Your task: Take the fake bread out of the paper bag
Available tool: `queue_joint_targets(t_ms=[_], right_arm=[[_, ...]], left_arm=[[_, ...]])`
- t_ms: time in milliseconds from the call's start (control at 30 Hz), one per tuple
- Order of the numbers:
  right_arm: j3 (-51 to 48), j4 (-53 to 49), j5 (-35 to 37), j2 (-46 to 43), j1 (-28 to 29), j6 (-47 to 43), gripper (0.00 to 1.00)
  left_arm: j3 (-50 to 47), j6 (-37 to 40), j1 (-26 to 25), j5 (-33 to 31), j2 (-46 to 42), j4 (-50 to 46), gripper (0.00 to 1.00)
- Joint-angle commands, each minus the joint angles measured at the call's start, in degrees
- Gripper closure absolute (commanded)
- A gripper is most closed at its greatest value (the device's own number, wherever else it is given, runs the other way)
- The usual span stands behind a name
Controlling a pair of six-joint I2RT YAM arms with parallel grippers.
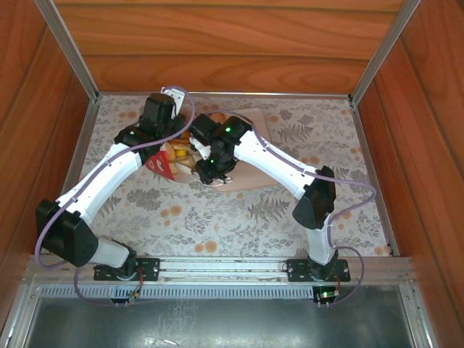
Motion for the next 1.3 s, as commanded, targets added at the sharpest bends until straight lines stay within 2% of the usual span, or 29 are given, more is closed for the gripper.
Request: queue_joint_targets(t_ms=[0,200,367,433,600,800,1267], right_arm=[[2.26,-0.97,-0.90,1.11,-0.38,-0.62,0.42],[3.73,-1.28,-1.05,2.52,-0.38,-1.21,0.40],[4.05,-1.54,0.63,3.36,-0.71,-0.69,0.43],[4.11,-1.68,1.59,3.35,-0.90,-0.28,0.47],[4.03,-1.28,1.92,2.32,-1.26,0.01,0.66],[3.49,0.35,1.81,-0.36,-1.25,0.08,0.79],[0.60,1.08,1.55,-8.04,-1.43,0.97,0.79]], left_arm=[[0.19,-0.75,0.32,0.68,-1.58,1.99,1.00],[0.49,-1.01,0.28,0.87,-1.22,1.99,1.00],[0.40,-1.01,0.32,0.69,-1.35,1.99,1.00],[0.36,-1.01,0.29,0.65,-1.51,1.94,1.00],[0.32,-0.77,0.28,0.06,-1.15,1.99,1.00],[0.05,-0.64,0.31,-1.44,-0.22,1.99,1.00],[-0.04,0.04,0.31,-4.04,0.63,1.99,1.00]])
